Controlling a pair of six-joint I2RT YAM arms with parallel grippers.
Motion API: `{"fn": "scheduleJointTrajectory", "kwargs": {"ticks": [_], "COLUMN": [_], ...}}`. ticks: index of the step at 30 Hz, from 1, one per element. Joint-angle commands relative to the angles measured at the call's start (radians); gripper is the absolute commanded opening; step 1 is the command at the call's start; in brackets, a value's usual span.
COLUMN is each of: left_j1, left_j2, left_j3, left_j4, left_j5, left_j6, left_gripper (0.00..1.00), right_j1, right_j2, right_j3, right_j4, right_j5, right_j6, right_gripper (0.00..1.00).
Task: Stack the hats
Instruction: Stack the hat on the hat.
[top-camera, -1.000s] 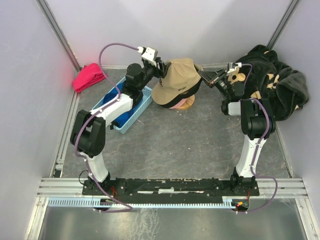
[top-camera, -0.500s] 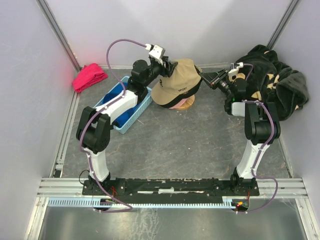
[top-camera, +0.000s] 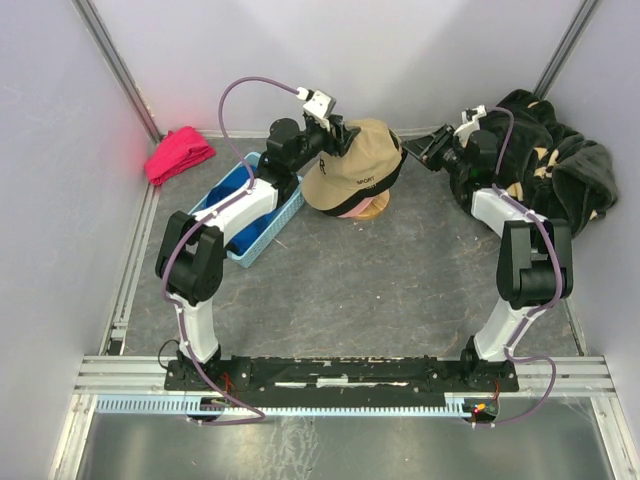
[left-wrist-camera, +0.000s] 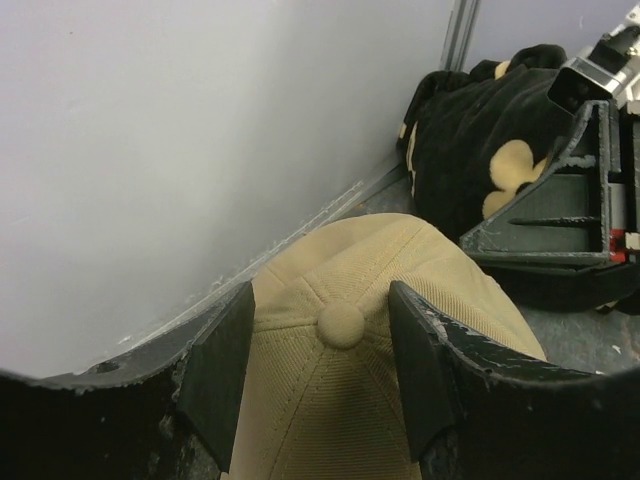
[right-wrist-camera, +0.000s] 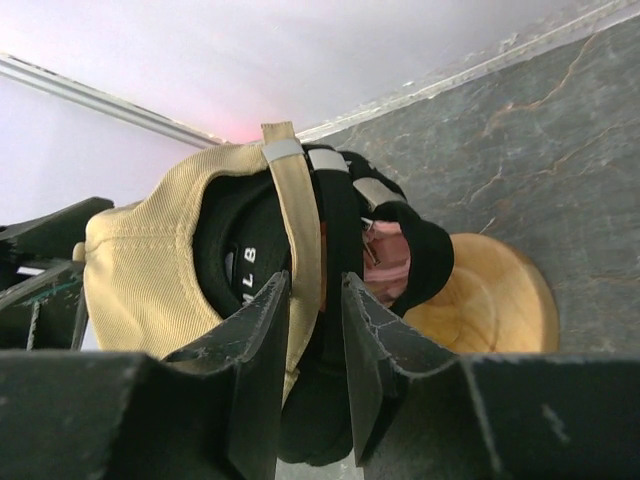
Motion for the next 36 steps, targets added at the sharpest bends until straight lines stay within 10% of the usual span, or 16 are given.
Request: {"fn": "scheduleJointTrajectory", "kwargs": {"ticks": [1, 36], "left_j1": [-0.015, -0.03], "left_j2": [0.013, 0.039], "left_j3": [0.053, 0.085], "left_j4": [-0.01, -0.016], "left_j5": [0.045, 0.058], "left_j6": [0.011, 0.015], "left_gripper": [0.63, 0.63], "right_j1": [0.019, 0.104], "right_j2": [-0.04, 0.015], "right_j3": [0.118, 0.369], "right_j4": [-0.162, -0.506], "right_j5": [0.045, 0.268], "right_j6": [-0.133, -0.425], "right_gripper": [0.36, 0.36]}}
